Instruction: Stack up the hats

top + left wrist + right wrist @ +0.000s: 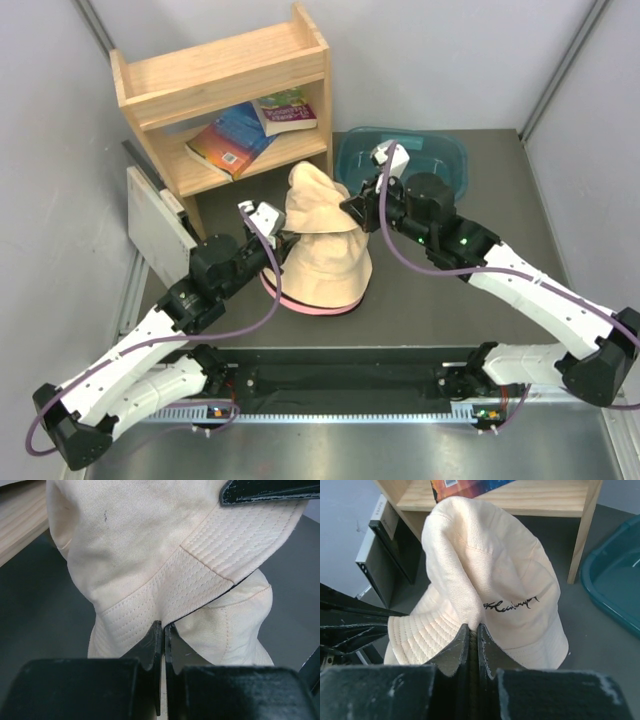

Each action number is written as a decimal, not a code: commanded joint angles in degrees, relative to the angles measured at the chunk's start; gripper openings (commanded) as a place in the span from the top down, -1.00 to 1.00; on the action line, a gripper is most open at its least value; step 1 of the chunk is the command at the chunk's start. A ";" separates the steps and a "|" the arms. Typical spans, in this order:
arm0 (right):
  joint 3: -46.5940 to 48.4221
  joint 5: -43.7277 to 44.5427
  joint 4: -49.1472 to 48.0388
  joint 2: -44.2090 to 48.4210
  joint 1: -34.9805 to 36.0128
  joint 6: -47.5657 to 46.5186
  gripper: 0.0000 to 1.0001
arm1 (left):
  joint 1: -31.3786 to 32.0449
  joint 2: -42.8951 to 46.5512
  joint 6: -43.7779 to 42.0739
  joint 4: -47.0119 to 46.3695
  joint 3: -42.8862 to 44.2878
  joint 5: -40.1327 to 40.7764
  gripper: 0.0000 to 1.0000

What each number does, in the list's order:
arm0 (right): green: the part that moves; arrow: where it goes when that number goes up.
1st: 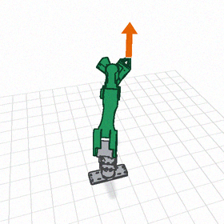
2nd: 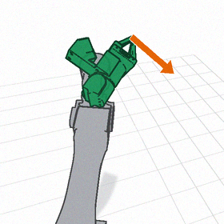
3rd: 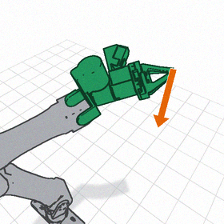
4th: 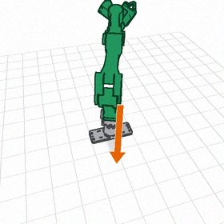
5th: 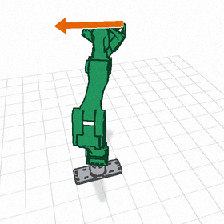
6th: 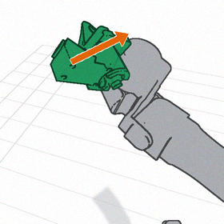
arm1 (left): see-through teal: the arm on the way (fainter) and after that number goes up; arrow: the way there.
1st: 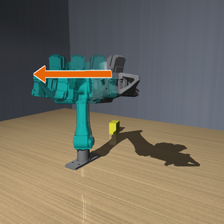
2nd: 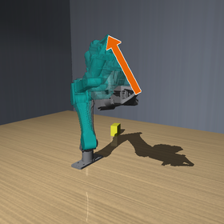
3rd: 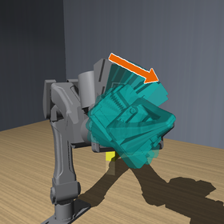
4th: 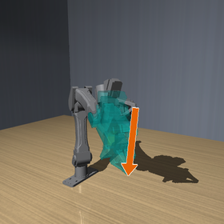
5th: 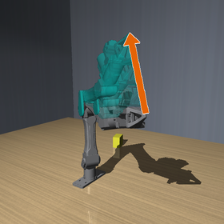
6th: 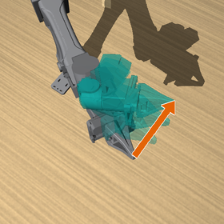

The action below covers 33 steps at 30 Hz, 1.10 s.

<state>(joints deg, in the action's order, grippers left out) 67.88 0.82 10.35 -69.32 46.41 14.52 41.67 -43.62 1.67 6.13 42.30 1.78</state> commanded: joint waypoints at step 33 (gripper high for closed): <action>-26.57 27.57 -14.48 13.95 20.03 20.63 1.00 | -0.01 23.85 54.91 -5.67 -13.82 11.41 -0.55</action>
<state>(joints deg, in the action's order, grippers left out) 42.35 26.98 -2.39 -55.16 64.14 33.69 41.87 -18.68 46.28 13.28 32.27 15.42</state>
